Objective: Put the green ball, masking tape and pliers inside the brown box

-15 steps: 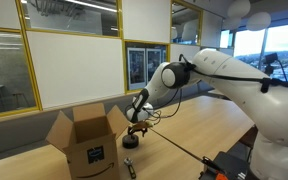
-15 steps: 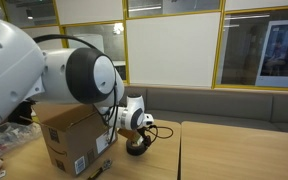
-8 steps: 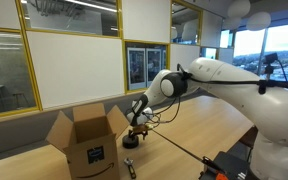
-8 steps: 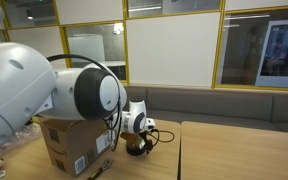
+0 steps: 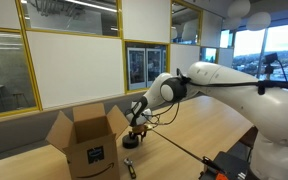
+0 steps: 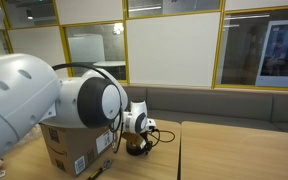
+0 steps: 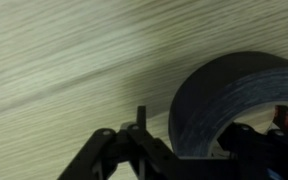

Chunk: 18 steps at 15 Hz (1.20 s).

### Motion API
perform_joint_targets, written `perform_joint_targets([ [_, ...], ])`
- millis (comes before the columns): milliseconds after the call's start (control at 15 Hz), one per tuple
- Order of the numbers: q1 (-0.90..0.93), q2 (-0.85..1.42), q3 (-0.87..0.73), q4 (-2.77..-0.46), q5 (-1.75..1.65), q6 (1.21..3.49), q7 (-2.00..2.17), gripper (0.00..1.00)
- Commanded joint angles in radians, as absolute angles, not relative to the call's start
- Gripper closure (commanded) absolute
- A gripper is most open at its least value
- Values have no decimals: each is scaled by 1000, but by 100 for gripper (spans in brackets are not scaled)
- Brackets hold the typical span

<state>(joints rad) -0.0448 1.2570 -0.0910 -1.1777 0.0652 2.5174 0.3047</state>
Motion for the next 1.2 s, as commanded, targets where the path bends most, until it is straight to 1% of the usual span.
perform_joint_targets([
  [0,-38,1284,-104,-1115,68,2478,309,65],
  [133,-39,1278,-104,-1118,68,2469,307,81],
  [200,-41,1274,-102,-1121,69,2465,305,83],
  [267,-41,1265,-101,-1129,69,2462,303,83],
  [333,-40,1258,-102,-1134,69,2461,303,80],
  [667,-36,1156,-105,-1243,58,2482,307,80],
  [1133,-3,889,-157,-1506,41,2534,312,80],
])
